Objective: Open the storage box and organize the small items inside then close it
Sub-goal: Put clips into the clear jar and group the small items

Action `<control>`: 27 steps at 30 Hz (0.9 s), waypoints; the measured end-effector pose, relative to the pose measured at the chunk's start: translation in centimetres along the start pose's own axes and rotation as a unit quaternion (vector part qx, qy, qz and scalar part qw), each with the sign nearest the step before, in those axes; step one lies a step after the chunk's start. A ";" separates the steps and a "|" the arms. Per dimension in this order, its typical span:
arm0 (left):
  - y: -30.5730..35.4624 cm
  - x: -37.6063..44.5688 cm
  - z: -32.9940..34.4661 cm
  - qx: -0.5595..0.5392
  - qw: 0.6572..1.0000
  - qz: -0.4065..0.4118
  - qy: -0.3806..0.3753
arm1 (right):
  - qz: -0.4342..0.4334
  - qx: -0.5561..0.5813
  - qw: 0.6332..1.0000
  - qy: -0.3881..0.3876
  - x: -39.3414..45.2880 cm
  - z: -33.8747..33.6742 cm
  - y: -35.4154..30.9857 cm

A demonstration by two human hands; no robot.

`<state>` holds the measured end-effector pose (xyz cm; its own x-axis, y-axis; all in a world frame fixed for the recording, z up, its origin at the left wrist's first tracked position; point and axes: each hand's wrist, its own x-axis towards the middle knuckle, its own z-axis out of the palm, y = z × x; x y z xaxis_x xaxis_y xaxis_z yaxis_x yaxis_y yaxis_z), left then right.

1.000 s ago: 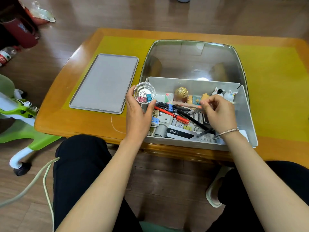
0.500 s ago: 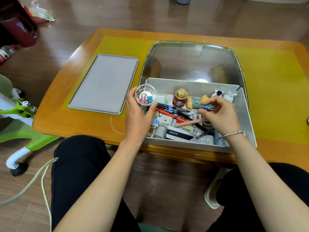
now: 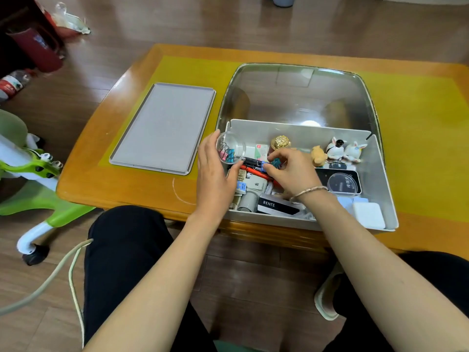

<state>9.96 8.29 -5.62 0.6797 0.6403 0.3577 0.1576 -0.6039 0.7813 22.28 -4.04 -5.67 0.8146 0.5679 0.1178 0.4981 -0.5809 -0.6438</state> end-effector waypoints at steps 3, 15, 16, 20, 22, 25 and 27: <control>-0.1 0.0 0.0 0.013 1.000 0.012 -0.001 | 0.000 -0.044 0.999 0.002 0.6 1.1 -0.4; -0.5 0.1 0.1 0.014 1.000 0.010 -0.004 | -0.025 -0.141 0.989 -0.046 0.8 1.6 -0.7; -0.4 0.1 0.0 0.014 1.000 0.007 -0.008 | -0.032 -0.125 0.991 -0.032 0.6 1.3 -0.7; -0.3 -0.1 0.3 0.130 0.991 -0.019 -0.007 | -0.056 -0.033 0.998 0.026 -0.4 -0.5 -0.5; -0.1 -0.1 0.4 0.209 0.978 -0.018 -0.014 | -0.056 0.011 0.996 0.062 -1.2 -1.5 -0.2; 0.5 0.1 0.2 0.260 0.965 0.015 -0.037 | -0.041 0.050 0.993 0.100 -2.4 -2.6 0.5; 1.2 -0.1 0.2 0.259 0.963 0.032 -0.071 | -0.031 0.072 0.991 0.112 -3.1 -3.2 0.7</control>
<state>10.24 7.35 -4.81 0.7849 0.5455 0.2938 0.4242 -0.8188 0.3869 21.10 -8.06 -4.12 0.8374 0.4464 0.3155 0.5150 -0.4507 -0.7291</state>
